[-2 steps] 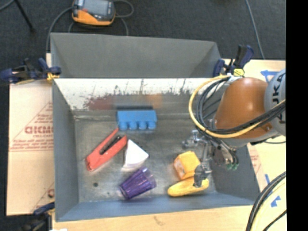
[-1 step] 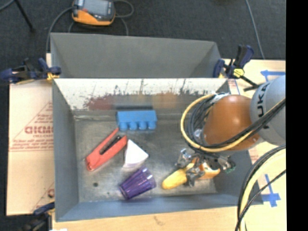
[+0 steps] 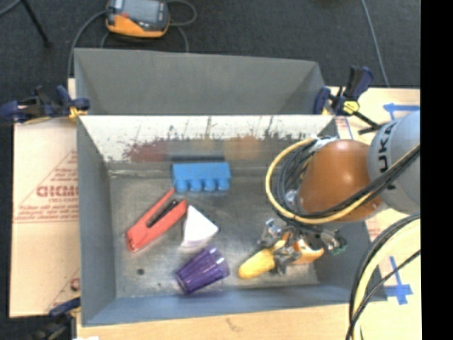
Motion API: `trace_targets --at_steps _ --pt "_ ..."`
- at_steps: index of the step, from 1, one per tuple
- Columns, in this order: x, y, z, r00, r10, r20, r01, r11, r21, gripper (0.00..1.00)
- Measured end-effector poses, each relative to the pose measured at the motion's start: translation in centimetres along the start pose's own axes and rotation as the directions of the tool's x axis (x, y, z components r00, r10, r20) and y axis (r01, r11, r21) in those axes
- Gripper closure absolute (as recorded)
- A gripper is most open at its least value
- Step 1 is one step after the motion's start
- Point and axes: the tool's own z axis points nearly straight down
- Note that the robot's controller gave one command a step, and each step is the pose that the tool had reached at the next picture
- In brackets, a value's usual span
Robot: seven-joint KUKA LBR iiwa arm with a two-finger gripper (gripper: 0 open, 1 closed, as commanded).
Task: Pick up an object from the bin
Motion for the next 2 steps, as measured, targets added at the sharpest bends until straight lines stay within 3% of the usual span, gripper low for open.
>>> trace_targets --at_steps 1,2 --pt "-0.56 -0.55 -11.84 0.999 0.046 -0.017 -0.046 0.999 -0.009 1.0" --pt "-0.57 -0.53 -11.84 0.999 0.047 -0.017 -0.047 0.999 -0.01 1.0"
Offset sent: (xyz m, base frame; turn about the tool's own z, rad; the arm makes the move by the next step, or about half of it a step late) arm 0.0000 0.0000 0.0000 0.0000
